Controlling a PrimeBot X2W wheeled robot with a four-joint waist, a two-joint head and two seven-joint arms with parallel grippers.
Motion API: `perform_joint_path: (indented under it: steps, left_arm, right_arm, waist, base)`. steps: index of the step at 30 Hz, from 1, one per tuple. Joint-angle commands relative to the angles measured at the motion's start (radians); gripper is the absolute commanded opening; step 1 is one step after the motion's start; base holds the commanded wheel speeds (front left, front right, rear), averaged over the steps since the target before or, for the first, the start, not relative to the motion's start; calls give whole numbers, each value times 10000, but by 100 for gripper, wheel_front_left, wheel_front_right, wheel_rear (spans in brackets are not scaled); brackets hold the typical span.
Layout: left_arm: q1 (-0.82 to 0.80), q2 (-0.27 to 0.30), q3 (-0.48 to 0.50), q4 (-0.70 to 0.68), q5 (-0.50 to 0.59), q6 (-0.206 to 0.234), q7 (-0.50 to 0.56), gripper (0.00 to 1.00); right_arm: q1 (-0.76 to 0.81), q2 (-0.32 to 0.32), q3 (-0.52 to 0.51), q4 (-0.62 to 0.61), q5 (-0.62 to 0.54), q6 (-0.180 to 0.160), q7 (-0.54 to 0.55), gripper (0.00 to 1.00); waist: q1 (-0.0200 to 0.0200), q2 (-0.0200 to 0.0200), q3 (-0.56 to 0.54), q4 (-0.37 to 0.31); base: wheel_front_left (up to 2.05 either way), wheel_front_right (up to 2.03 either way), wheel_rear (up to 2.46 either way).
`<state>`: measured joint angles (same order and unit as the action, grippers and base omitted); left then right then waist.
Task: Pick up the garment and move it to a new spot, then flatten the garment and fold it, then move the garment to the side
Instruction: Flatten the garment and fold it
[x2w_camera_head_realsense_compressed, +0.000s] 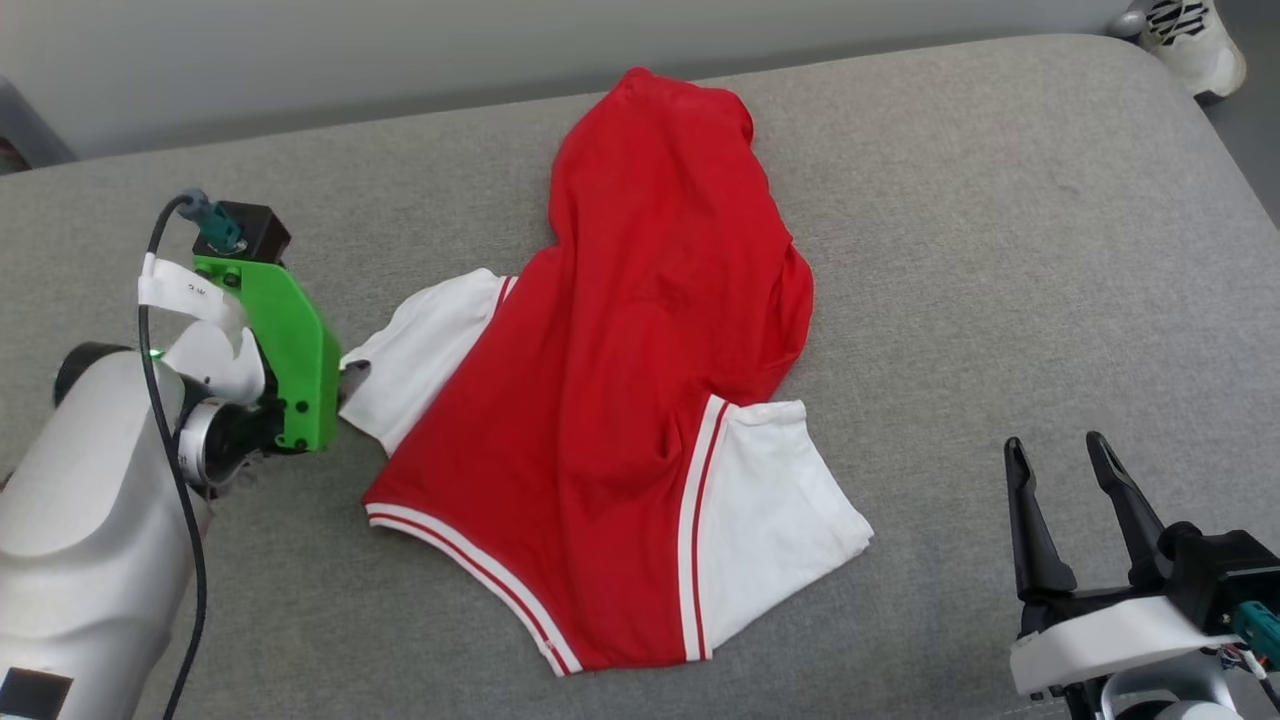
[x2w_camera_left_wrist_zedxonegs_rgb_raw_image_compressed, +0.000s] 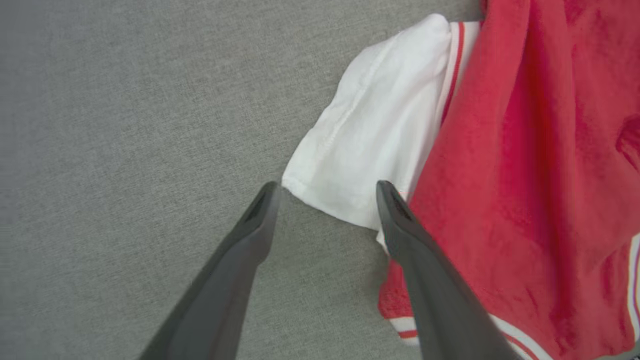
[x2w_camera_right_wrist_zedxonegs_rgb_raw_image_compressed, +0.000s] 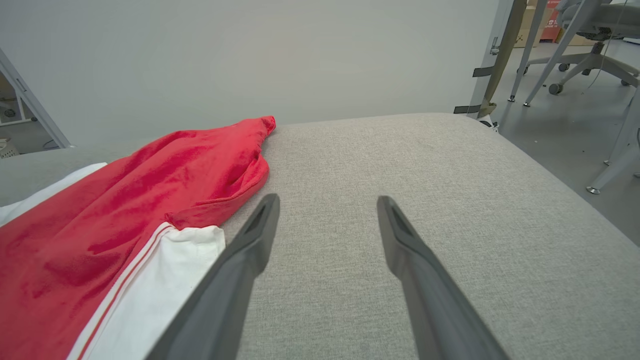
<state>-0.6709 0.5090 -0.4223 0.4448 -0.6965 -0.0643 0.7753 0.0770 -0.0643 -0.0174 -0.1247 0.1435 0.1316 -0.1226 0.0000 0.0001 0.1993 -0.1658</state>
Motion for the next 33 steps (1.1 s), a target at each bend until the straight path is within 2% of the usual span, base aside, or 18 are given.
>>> perform_joint_path:
  steps: [1, 6, 14, 17, 19, 26, 33]
  left_arm:
    - [-255, 186, -71, 253, 282, 150, 25, 100]
    - [-432, 275, -223, 1052, 527, 278, 64, 100]
    - [-531, 209, -393, 1802, 553, 33, -201, 100]
    - [-570, 17, -541, 2080, 399, -231, -287, 100]
    - [-556, -105, -602, 2154, 185, -368, -161, 1]
    - [-591, -305, -455, 2296, -277, -543, -901, 0]
    - [-290, 15, 469, 2191, -878, -226, -1833, 0]
  right_arm:
    - [-189, 60, 47, 60, -16, -9, -102, 100]
    - [-338, 89, 89, 210, 16, -9, -214, 100]
    - [-454, 114, 27, 352, 9, -9, -322, 100]
    - [-529, 125, -4, 399, -15, -9, -307, 100]
    - [-557, 127, -24, 421, -25, -9, -301, 100]
    - [-573, 133, -41, 468, -98, -9, -212, 100]
    - [-373, 29, 0, 497, -147, -9, 202, 100]
  waist:
    - [0, -1, 464, -410]
    - [0, -1, 701, -563]
    - [0, -1, 876, -575]
    - [0, -1, 952, -498]
    - [0, -1, 964, -459]
    - [0, -1, 825, -300]
    - [0, -1, 211, -41]
  base:
    - [0, 0, 0]
    - [0, 0, 0]
    - [0, 0, 0]
    - [0, 0, 0]
    - [0, 0, 0]
    - [0, 0, 0]
    - [0, 0, 0]
